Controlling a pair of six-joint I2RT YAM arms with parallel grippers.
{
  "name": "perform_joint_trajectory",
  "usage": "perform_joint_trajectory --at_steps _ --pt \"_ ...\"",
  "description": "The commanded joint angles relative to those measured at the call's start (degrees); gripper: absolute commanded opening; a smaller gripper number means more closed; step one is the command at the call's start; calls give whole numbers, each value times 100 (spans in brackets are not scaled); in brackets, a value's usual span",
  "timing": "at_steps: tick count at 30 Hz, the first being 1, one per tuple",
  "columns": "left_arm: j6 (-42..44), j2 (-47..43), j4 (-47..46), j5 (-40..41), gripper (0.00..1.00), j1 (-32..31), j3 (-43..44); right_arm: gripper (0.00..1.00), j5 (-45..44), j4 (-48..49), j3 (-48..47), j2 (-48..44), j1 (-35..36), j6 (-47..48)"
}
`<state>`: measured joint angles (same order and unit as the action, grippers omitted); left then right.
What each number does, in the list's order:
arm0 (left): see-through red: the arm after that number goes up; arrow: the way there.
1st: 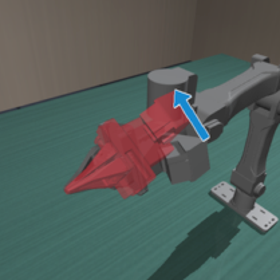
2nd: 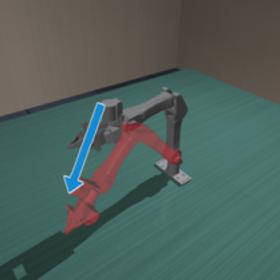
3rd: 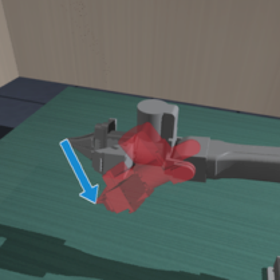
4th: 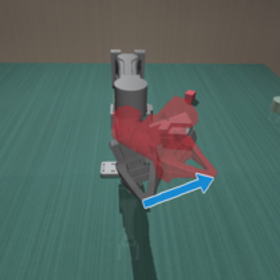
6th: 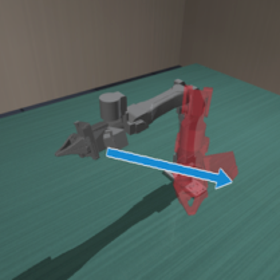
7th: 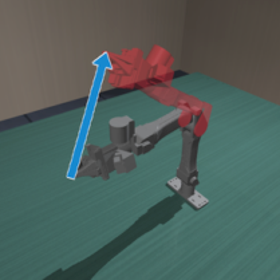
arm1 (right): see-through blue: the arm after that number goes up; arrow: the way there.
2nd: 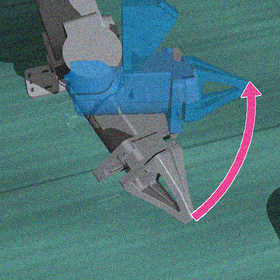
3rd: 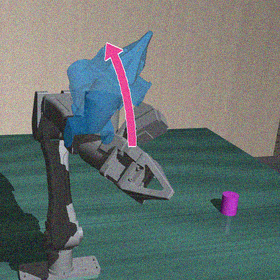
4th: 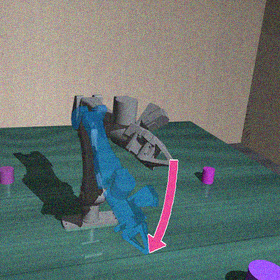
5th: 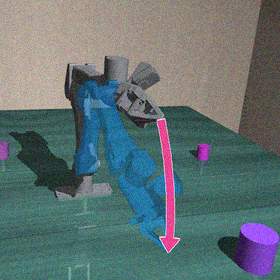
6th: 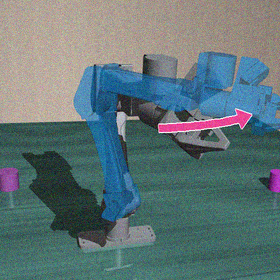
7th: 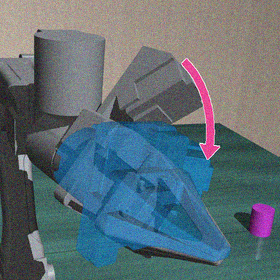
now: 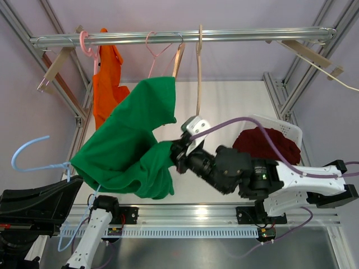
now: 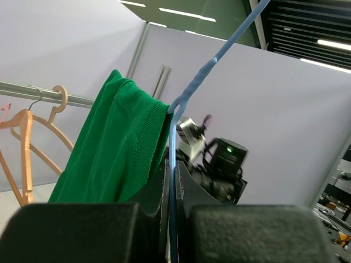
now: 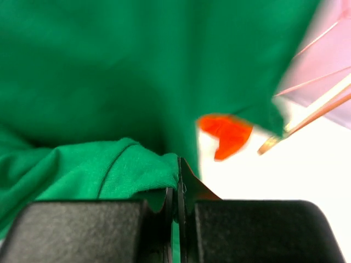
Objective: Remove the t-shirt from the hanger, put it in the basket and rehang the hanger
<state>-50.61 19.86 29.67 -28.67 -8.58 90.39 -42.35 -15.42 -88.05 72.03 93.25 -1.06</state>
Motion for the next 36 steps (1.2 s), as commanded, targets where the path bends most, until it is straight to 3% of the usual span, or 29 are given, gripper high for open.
perform_joint_trajectory --at_steps 1,3,6,7,11,13,18,20,24,25,28,31,34,36 --pt "-133 -166 -462 -447 0 -12 181 5 787 906 199 -461 -439 317" --pt "-151 -201 -532 -508 0 -47 120 12 1026 1250 595 -698 -694 195" --pt "-387 -254 -1022 -806 0 -56 -152 35 1237 1471 921 -848 -1105 -50" --pt "-458 -254 -1173 -903 0 -56 -319 52 1586 1463 956 -848 -1221 -139" --pt "-520 -272 -1428 -1045 0 -109 -522 94 2624 1726 1036 -735 -1783 -438" --pt "-538 -272 -1464 -1106 0 -135 -584 99 2986 1770 957 -629 -1890 -422" --pt "-459 -333 -1464 -1097 0 -197 -776 100 3739 2313 1140 -602 -1960 -377" --pt "-459 -377 -1464 -1097 0 -197 -873 98 4075 2543 1343 -698 -1986 -412" --pt "-459 -421 -1455 -1124 0 -206 -1067 74 4752 2851 1457 -848 -2004 -412" --pt "-441 -439 -1438 -1098 0 -197 -1137 50 4762 2904 1527 -883 -2013 -421" --pt "-266 -430 -1245 -975 0 -197 -1147 12 4508 2879 1581 -1076 -2013 -518" --pt "24 -342 -990 -852 0 -197 -1137 1 3789 2536 1537 -1357 -2013 -536" --pt "279 -263 -779 -728 0 -197 -1330 0 2656 2325 1388 -1683 -2013 -361" --pt "420 -202 -665 -676 0 -197 -1436 0 1850 1808 724 -1684 -2013 -44"
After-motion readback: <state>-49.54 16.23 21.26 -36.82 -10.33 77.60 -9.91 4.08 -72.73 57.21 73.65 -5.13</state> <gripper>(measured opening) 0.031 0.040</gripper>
